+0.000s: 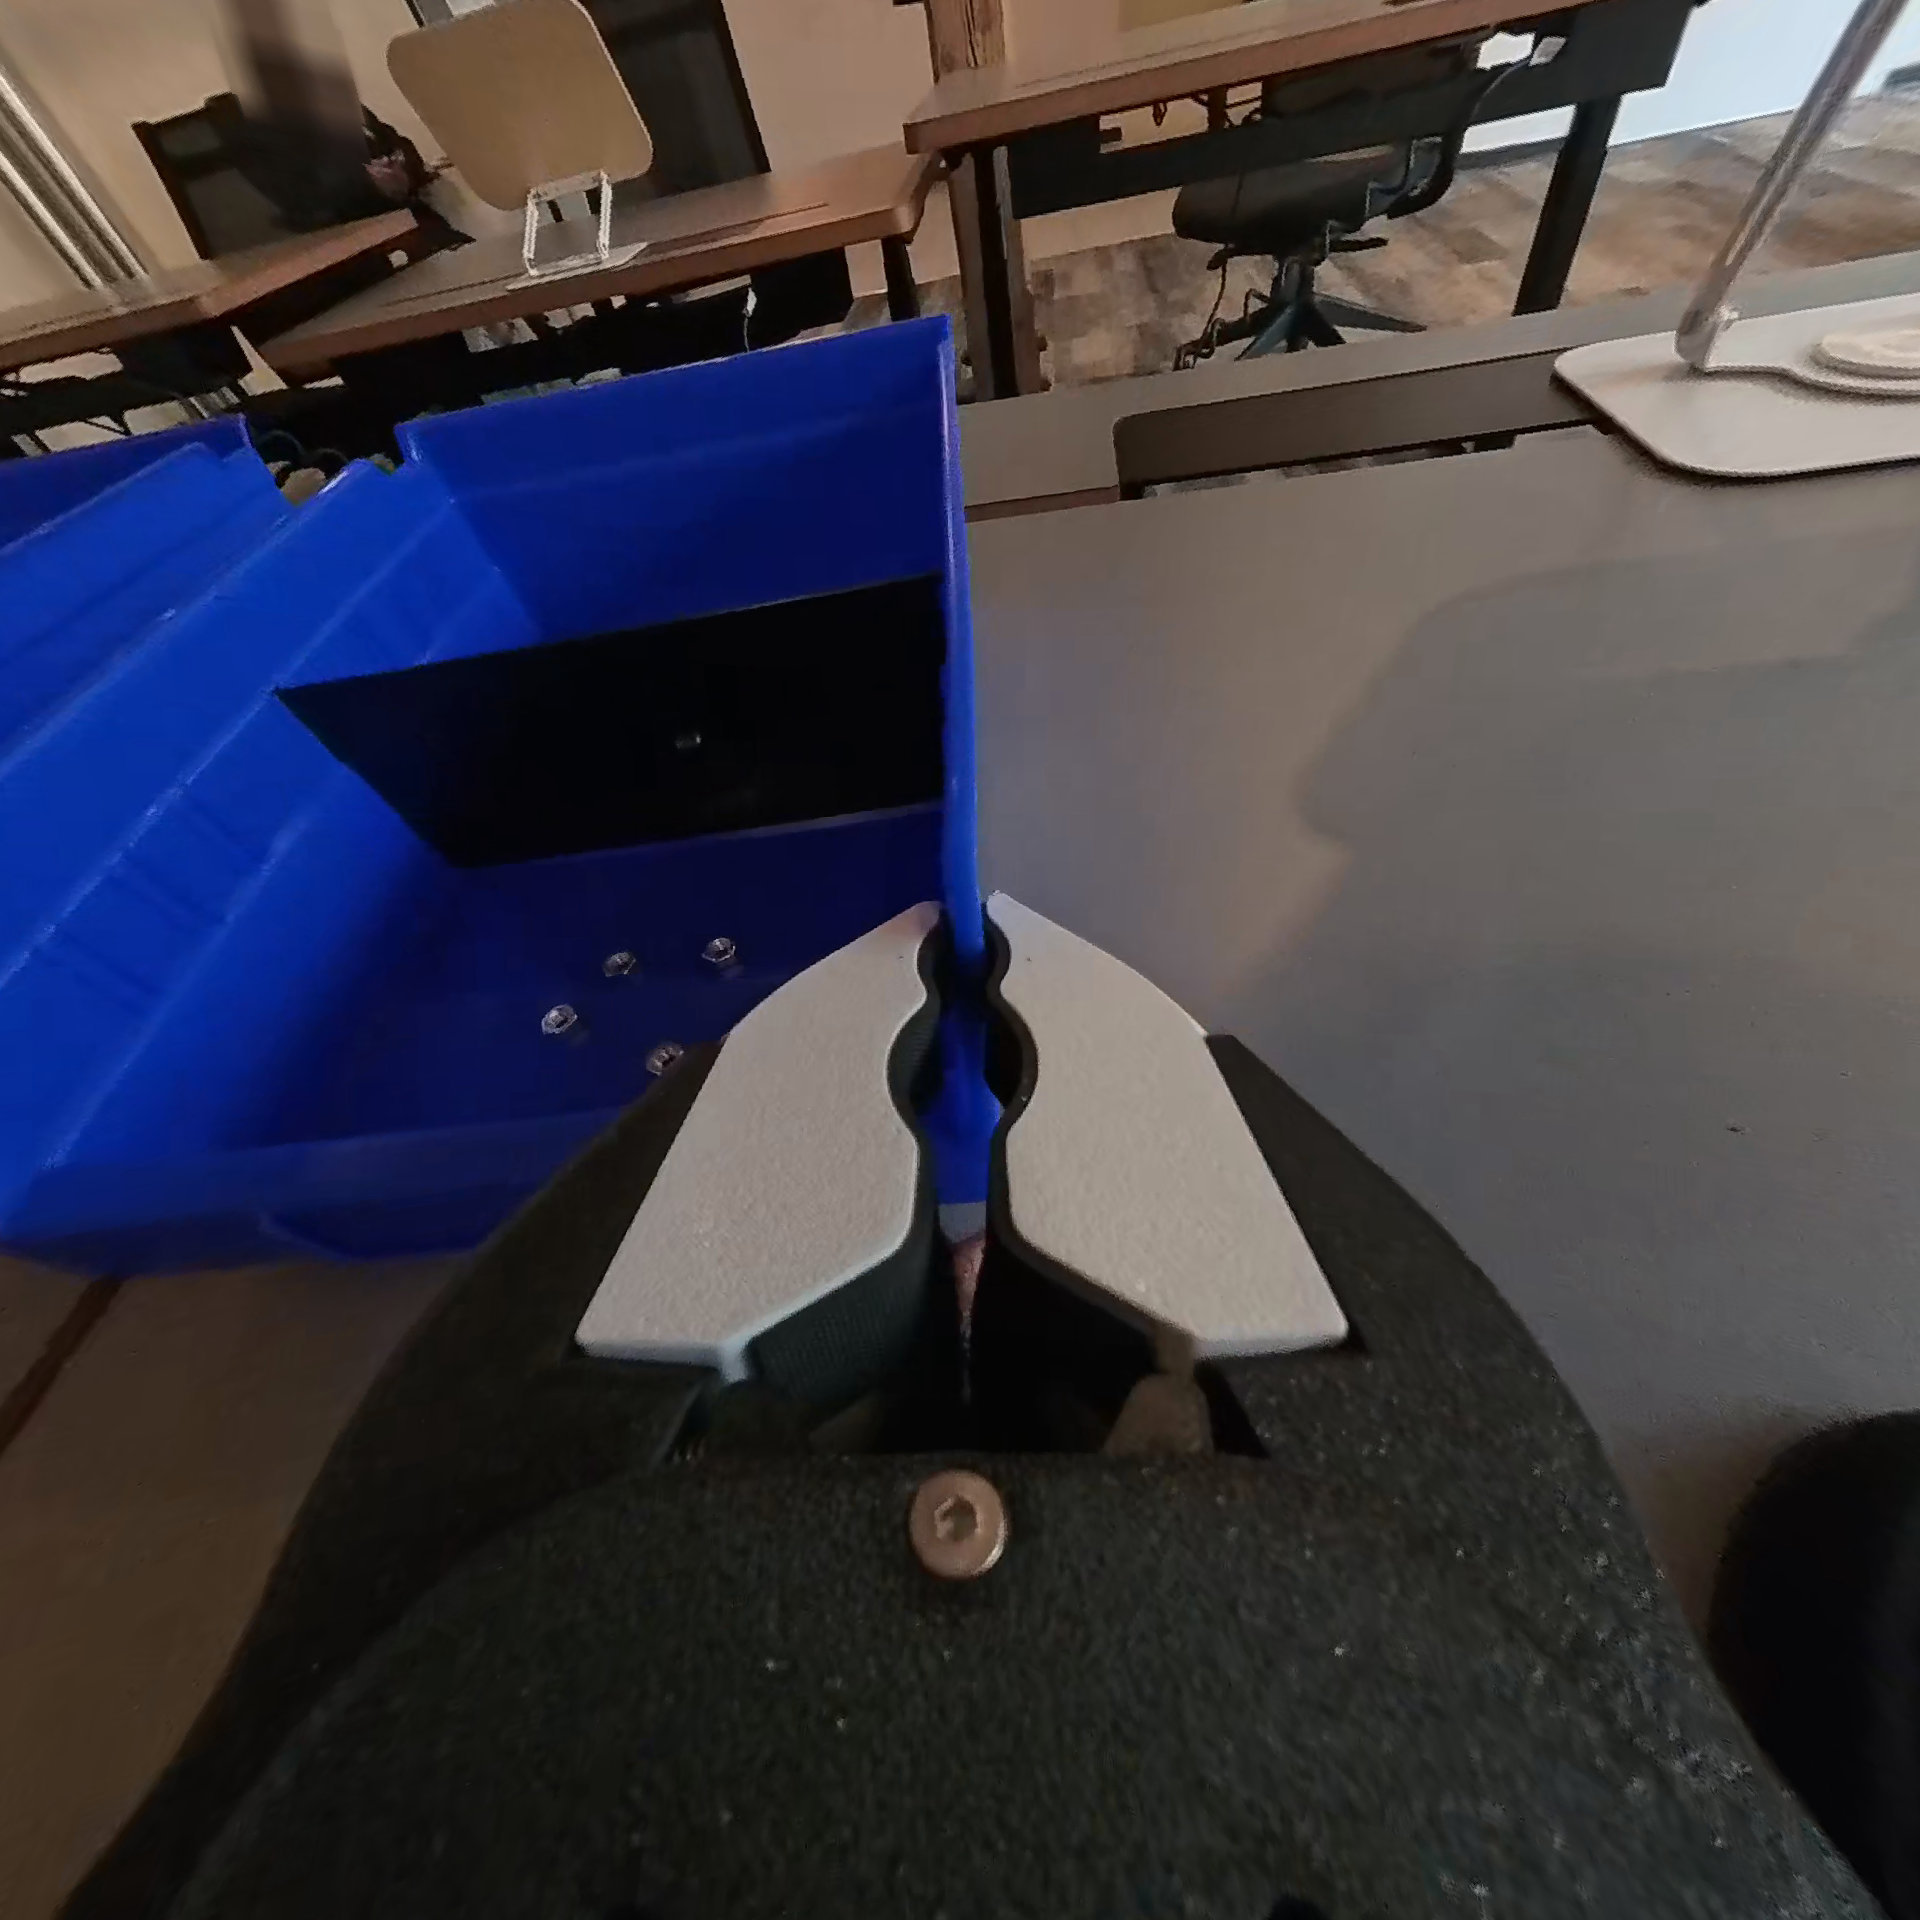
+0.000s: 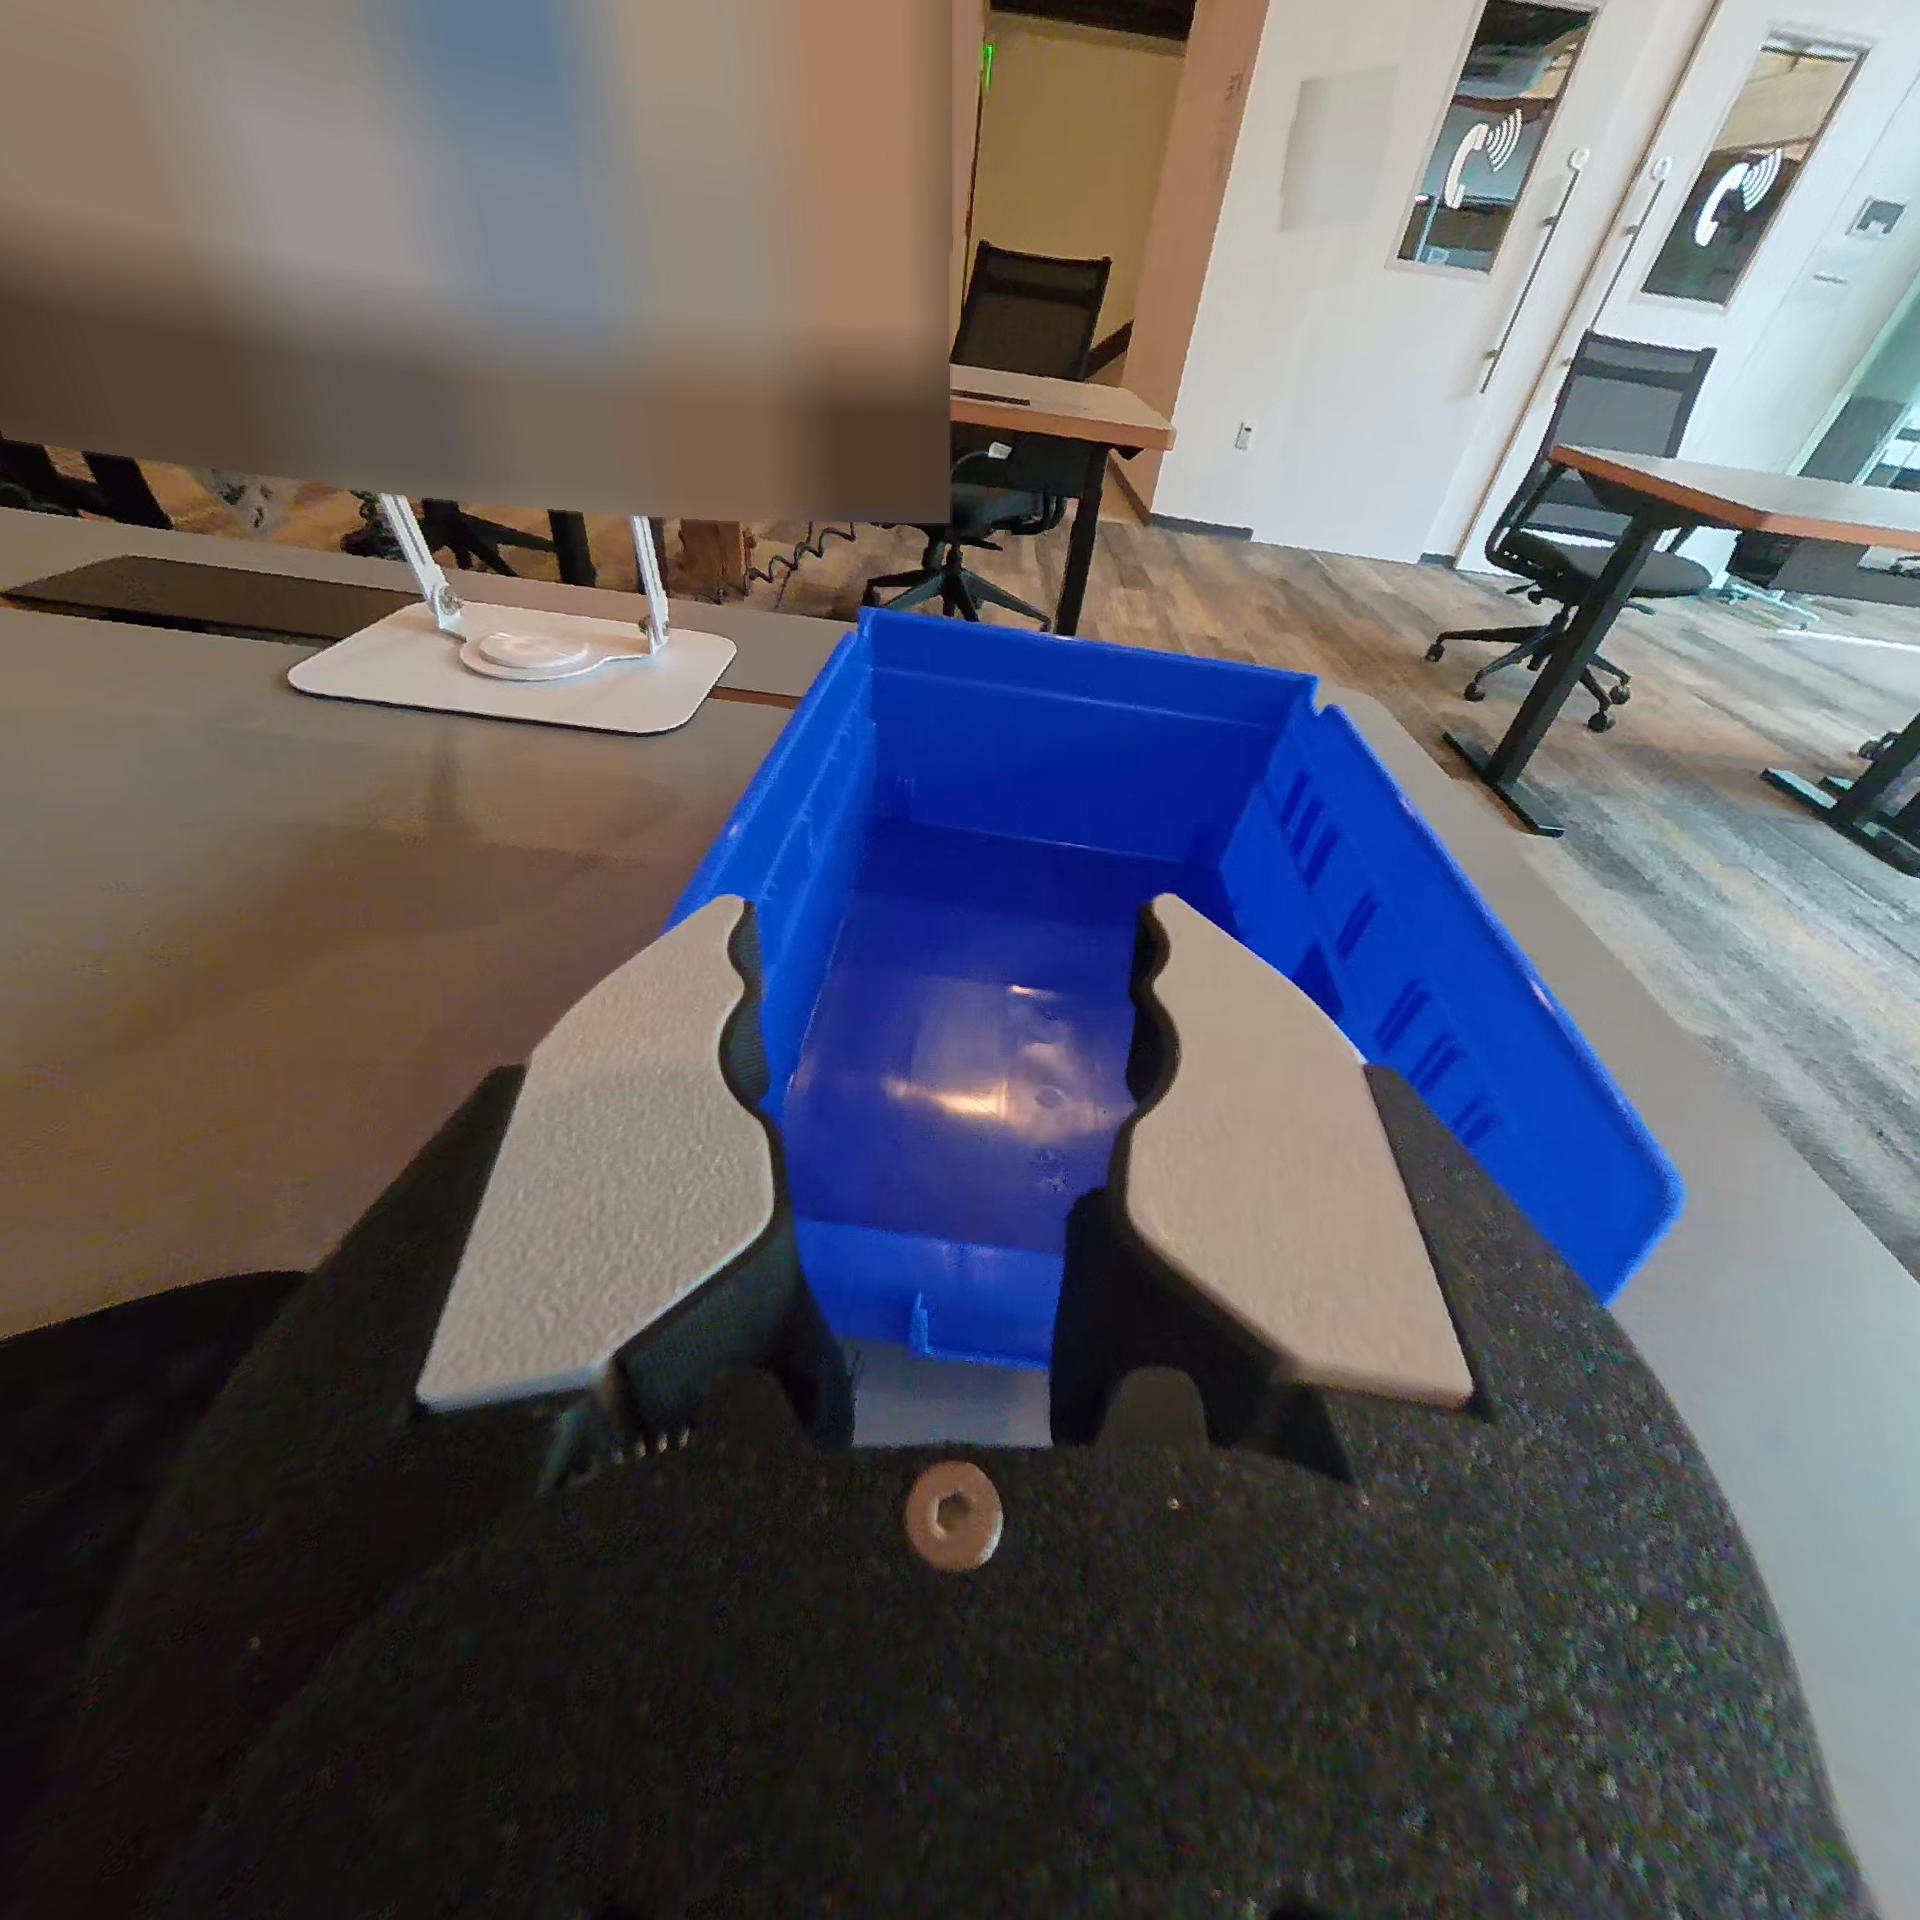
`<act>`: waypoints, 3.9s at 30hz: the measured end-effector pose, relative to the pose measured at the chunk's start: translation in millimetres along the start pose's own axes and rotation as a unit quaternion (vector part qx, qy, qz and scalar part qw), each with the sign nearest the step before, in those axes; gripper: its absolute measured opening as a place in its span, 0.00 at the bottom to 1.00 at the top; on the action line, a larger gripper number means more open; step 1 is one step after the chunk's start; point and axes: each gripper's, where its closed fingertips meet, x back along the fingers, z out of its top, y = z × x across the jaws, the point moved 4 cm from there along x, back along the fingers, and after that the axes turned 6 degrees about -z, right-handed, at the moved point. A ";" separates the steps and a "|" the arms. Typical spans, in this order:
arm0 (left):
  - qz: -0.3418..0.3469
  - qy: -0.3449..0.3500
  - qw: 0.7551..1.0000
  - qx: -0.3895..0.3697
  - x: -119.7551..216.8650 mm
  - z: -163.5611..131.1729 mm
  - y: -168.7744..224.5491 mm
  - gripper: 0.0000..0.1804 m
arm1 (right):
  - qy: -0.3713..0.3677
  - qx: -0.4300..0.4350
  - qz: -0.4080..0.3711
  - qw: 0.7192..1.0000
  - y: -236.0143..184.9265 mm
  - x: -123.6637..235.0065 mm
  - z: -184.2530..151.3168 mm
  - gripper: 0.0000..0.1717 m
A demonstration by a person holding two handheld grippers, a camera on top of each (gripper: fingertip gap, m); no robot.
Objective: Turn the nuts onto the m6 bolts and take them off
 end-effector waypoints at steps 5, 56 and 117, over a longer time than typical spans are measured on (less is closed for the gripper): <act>-0.008 0.003 1.000 -0.004 11.2 -2.2 9.8 0.01 | -0.006 0.000 -0.001 1.000 4.1 1.1 -4.1 0.39; -0.099 0.094 0.988 0.066 3.0 212.6 -37.5 0.39 | 0.139 -0.009 0.295 0.945 -160.8 -89.0 235.6 0.54; -0.123 -0.325 0.936 0.059 -155.4 93.3 -71.3 0.03 | 0.111 0.017 0.304 0.946 -157.8 -113.4 217.6 0.41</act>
